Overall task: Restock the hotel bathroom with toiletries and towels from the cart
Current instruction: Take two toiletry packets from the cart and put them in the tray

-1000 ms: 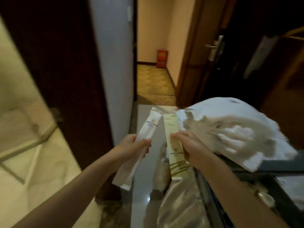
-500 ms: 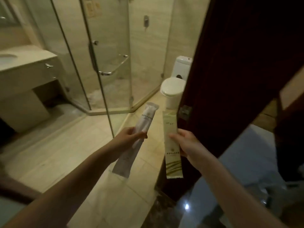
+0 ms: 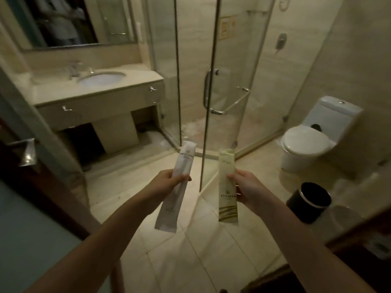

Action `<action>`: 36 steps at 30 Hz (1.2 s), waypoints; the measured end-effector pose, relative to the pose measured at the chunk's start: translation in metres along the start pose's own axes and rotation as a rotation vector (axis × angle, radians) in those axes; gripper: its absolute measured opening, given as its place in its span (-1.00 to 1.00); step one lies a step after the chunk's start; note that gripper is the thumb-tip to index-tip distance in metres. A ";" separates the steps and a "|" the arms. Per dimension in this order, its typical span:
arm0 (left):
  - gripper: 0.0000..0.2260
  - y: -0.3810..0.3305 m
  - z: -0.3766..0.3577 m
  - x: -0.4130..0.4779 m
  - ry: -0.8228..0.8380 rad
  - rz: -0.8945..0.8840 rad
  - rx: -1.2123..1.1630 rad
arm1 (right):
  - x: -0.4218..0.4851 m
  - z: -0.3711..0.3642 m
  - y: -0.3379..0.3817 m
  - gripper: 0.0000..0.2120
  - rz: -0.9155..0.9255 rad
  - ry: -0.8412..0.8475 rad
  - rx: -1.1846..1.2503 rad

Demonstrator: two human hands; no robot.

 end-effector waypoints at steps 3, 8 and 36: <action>-0.85 0.001 0.030 0.018 -0.093 -0.011 -0.005 | 0.049 -0.026 0.019 -0.80 0.030 0.076 -0.043; -0.90 0.002 0.069 0.064 -0.264 0.014 -0.032 | 0.134 -0.056 0.047 -0.82 0.060 0.218 -0.070; -0.90 -0.017 0.415 0.357 -0.667 0.089 -0.453 | 0.520 -0.344 0.264 -0.70 0.068 0.600 -0.274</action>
Point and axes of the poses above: each hand's wrist, its own x-axis towards the middle knuckle, its own z-axis out of the back of the hand, y = z × x, the point moved 6 cm from there along x, towards the middle knuckle, and after that the axes turned 4 degrees about -x, right-handed, at the moved point
